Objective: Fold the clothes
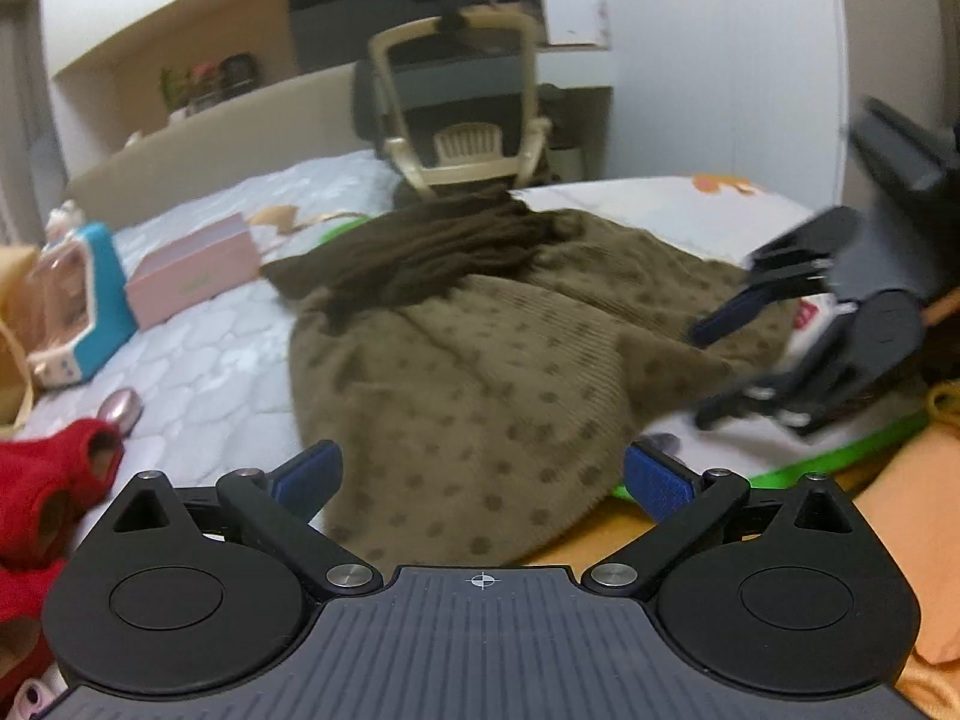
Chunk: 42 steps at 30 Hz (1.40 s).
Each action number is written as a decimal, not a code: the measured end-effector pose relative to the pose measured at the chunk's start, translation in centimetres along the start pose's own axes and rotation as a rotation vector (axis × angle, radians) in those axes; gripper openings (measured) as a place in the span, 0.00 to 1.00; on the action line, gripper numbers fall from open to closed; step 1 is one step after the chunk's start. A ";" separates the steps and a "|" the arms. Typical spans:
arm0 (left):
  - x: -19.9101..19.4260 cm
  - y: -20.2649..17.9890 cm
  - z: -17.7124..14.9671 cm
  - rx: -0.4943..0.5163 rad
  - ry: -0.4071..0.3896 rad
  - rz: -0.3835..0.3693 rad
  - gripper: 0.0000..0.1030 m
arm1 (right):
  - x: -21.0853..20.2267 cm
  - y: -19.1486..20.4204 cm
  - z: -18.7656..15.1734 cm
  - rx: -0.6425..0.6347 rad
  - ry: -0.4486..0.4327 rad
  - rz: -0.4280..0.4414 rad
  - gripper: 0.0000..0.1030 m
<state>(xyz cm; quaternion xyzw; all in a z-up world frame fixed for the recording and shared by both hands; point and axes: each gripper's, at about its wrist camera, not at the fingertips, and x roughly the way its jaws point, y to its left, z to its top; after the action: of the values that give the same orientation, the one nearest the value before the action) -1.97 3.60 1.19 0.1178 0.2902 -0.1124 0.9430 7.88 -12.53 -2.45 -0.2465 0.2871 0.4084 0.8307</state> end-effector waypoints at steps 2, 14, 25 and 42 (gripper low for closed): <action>0.8 -0.8 -0.4 0.006 0.018 -0.009 0.99 | -1.2 -1.0 1.8 0.007 -0.075 -0.065 0.06; 3.9 10.4 1.2 -0.340 -0.030 0.401 0.99 | -5.5 -3.0 2.8 0.035 -0.210 -0.171 0.12; 2.8 11.1 3.3 -0.325 -0.101 0.429 0.99 | -3.6 2.6 0.5 -0.066 -0.163 -0.164 0.59; 1.7 10.0 1.8 -0.220 -0.128 0.491 1.00 | -3.2 -0.6 -2.3 -0.167 -0.105 -0.616 0.64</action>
<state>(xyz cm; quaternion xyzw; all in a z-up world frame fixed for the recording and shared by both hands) 3.14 12.29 3.21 0.0740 0.2032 0.1448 0.9656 6.10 -16.05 -1.82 -0.3679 0.1214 0.1722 0.9057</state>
